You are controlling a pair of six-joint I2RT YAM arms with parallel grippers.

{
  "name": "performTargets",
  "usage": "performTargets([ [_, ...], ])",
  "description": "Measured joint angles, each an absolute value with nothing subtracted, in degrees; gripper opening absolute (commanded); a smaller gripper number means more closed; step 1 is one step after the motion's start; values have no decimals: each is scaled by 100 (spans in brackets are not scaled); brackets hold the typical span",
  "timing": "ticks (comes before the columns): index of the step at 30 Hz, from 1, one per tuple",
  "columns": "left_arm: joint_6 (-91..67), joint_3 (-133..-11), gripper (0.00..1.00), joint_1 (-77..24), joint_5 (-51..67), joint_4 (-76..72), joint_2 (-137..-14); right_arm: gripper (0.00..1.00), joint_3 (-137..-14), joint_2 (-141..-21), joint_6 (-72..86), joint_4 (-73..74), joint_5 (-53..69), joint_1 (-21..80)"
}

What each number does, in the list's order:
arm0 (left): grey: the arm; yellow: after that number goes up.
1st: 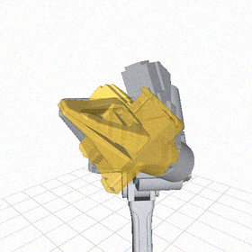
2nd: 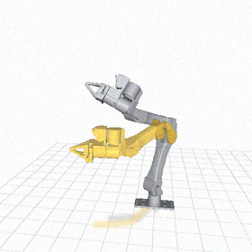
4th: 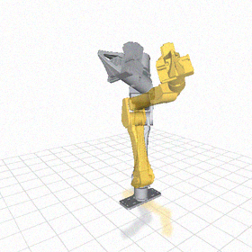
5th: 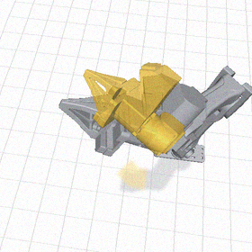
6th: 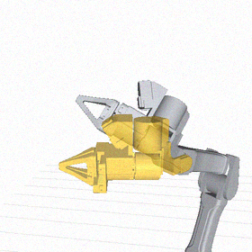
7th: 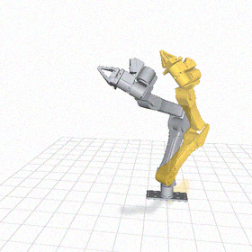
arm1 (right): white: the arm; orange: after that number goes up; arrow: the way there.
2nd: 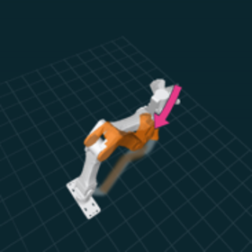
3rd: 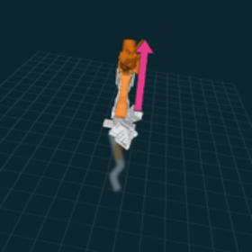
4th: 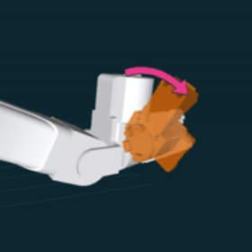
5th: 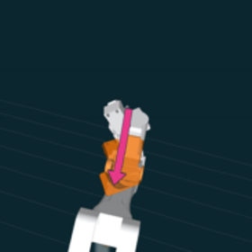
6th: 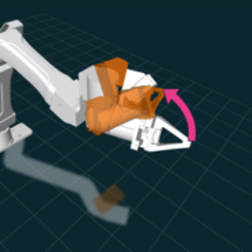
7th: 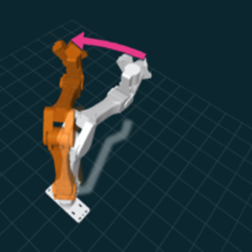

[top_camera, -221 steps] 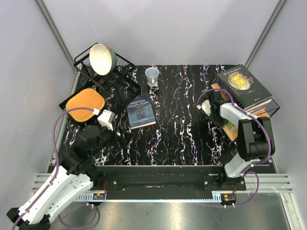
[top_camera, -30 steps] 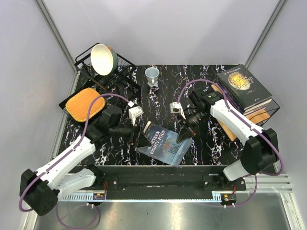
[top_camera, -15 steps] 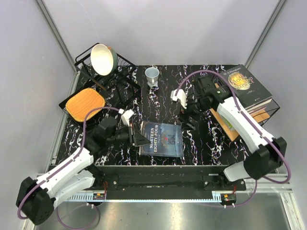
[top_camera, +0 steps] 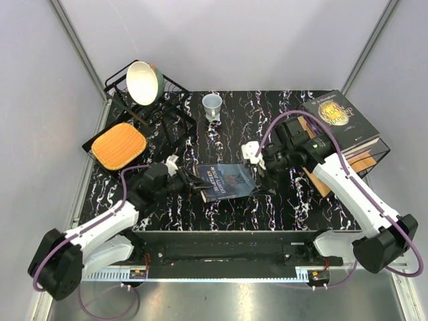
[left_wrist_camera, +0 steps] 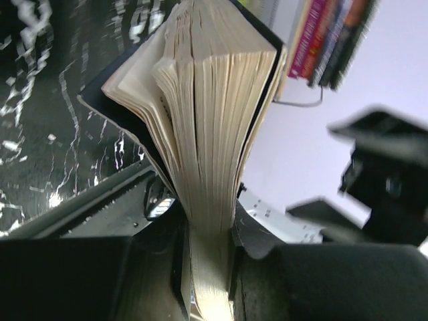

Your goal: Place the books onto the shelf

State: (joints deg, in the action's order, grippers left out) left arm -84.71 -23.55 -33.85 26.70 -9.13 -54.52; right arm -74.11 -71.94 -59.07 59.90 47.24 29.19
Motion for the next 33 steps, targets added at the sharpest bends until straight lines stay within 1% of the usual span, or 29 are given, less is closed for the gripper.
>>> performTargets([
  [3,-8952,-2355,0,-3385,2665,-1017,-5767,96,-7330,-7194,-6058,5981,4617,3197],
  [7,-9485,-2355,0,-3385,2648,-1380,-5892,92,-7183,-7201,-6080,5819,4305,3430],
  [13,-10175,-2355,0,-3385,2635,-2128,-5990,84,-7026,-7328,-5909,5218,3581,3712],
  [16,-10396,-2355,0,-3385,2639,-2381,-6051,72,-7002,-7443,-5778,4858,3194,3745],
  [17,-10457,-2355,0,-3385,2639,-2440,-6071,65,-7002,-7476,-5730,4753,3094,3747],
  [18,-10503,-2355,0,-3385,2639,-2493,-6090,44,-7002,-7502,-5695,4668,3035,3750],
  [20,-10560,-2355,0,-3385,2628,-2545,-6108,7,-7002,-7537,-5629,4554,2965,3765],
  [21,-10606,-2355,0,-3376,2611,-2547,-6110,0,-7006,-7540,-5649,4508,2930,3778],
  [22,-10680,-2355,1,-3356,2630,-2504,-6125,0,-7019,-7542,-5743,4491,2963,3789],
  [23,-10718,-2353,21,-3328,2679,-2473,-6130,0,-7017,-7531,-5824,4593,2980,3828],
  [25,-10689,-2353,45,-3321,2757,-2386,-6130,0,-7017,-7511,-5811,4678,2891,3881],
  [26,-10593,-2353,62,-3288,2766,-2383,-6128,0,-7019,-7505,-5743,4683,2818,3894],
  [29,-9874,-2353,76,-2965,2880,-2443,-5961,0,-7102,-7472,-5349,4737,2458,3918],
  [30,-9548,-2353,86,-2814,2998,-2379,-5787,0,-7116,-7446,-5225,4840,2318,3883],
  [31,-9105,-2357,90,-2641,3081,-2255,-5544,0,-7116,-7400,-5146,4945,2099,3820],
  [32,-8613,-2390,91,-2445,3127,-2043,-5245,0,-7116,-7345,-5059,5131,1861,3686],
  [33,-8121,-2506,96,-2300,3100,-1603,-4943,0,-7116,-7297,-4989,5293,1708,3568],
])
